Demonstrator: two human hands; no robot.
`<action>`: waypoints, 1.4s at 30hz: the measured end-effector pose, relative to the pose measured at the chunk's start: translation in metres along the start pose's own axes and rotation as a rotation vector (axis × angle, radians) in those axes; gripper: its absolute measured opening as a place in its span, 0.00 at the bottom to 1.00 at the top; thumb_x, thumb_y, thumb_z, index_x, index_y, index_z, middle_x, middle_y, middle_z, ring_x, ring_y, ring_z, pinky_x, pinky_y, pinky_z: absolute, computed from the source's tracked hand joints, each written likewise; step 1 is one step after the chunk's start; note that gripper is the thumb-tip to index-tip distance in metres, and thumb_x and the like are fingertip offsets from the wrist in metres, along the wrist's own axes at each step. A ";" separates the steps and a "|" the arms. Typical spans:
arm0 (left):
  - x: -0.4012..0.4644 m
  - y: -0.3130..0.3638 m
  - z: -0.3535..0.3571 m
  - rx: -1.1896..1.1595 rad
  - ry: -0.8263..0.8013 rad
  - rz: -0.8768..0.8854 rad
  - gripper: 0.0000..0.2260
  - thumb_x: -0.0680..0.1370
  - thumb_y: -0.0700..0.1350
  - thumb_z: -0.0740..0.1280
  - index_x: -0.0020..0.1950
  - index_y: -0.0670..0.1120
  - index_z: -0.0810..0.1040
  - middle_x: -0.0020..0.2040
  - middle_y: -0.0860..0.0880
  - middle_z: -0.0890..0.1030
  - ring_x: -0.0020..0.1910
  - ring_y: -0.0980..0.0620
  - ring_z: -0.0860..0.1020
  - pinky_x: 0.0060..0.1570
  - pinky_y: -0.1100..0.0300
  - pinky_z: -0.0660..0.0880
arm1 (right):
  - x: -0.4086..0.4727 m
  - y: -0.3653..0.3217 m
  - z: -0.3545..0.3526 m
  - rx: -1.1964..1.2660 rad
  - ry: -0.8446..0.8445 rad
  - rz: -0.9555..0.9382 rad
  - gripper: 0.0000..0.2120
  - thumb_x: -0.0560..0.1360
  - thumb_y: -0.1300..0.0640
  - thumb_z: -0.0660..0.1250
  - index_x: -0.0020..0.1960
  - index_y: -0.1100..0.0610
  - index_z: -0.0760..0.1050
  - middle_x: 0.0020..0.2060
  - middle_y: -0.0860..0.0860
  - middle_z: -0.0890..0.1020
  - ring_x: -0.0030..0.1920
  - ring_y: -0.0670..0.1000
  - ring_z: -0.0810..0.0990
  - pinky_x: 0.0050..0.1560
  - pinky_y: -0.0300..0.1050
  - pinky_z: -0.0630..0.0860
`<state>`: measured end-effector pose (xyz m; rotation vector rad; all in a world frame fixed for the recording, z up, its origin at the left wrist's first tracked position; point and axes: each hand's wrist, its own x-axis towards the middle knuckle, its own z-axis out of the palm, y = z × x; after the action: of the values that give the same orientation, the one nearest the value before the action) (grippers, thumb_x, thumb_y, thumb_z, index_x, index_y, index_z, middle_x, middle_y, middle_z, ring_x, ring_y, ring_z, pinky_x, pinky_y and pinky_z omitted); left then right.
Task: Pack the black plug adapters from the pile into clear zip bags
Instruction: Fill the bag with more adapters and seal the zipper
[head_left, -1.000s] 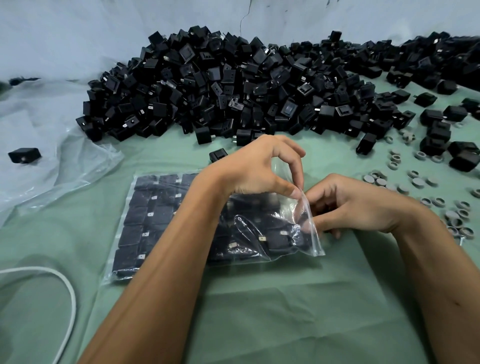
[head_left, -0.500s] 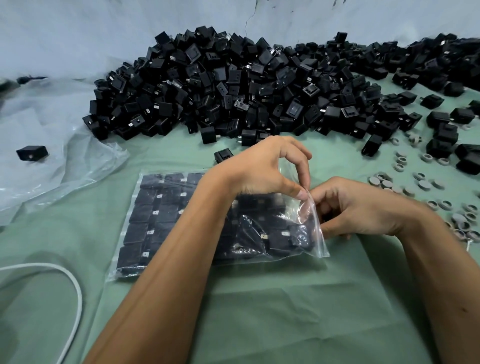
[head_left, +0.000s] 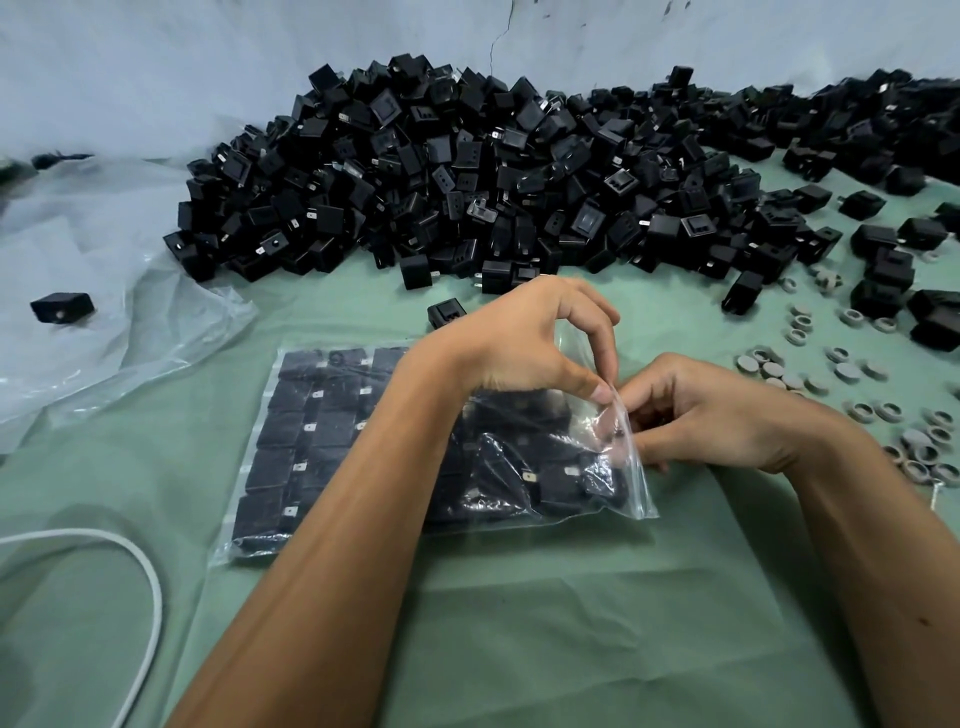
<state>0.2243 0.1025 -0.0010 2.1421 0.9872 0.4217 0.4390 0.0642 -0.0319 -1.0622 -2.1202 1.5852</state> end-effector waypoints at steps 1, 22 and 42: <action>0.000 -0.002 0.000 0.002 0.005 0.002 0.07 0.70 0.45 0.81 0.43 0.53 0.87 0.64 0.54 0.78 0.66 0.66 0.72 0.72 0.55 0.63 | 0.000 0.000 0.000 -0.006 0.010 0.003 0.05 0.74 0.56 0.77 0.49 0.53 0.88 0.37 0.66 0.83 0.34 0.56 0.75 0.34 0.42 0.72; 0.005 -0.029 -0.005 0.011 0.668 -0.301 0.08 0.75 0.45 0.77 0.49 0.56 0.83 0.46 0.57 0.82 0.41 0.58 0.79 0.42 0.63 0.73 | 0.032 0.017 0.013 -0.116 0.924 -0.186 0.08 0.80 0.52 0.71 0.58 0.44 0.82 0.43 0.44 0.83 0.39 0.49 0.83 0.37 0.41 0.78; 0.015 -0.014 0.019 0.207 0.365 -0.002 0.24 0.72 0.28 0.64 0.59 0.52 0.83 0.59 0.53 0.79 0.62 0.51 0.70 0.64 0.58 0.67 | 0.016 0.014 -0.012 0.473 0.865 -0.062 0.12 0.80 0.67 0.67 0.61 0.57 0.82 0.50 0.59 0.86 0.39 0.55 0.86 0.30 0.44 0.79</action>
<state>0.2366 0.1109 -0.0242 2.2960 1.2819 0.7585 0.4408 0.0860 -0.0436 -1.1885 -1.1305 1.1775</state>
